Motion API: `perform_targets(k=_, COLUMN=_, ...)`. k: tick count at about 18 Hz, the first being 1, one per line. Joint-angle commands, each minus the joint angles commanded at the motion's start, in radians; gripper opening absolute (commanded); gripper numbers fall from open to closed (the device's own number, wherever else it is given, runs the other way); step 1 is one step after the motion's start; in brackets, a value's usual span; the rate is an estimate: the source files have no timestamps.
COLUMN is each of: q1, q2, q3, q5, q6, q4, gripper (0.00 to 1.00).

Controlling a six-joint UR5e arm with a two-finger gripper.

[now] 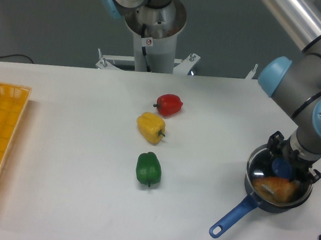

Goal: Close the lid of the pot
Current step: 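Lower the glass lid onto the saucepan rim, then hold the lid seated on the saucepan, adjusting it slightly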

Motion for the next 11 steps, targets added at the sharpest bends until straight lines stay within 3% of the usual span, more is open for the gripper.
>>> perform_targets(k=11, q1=0.0, q2=-0.017, q3=0.012, q5=0.02, q6=-0.011, q4=-0.002, gripper=0.53)
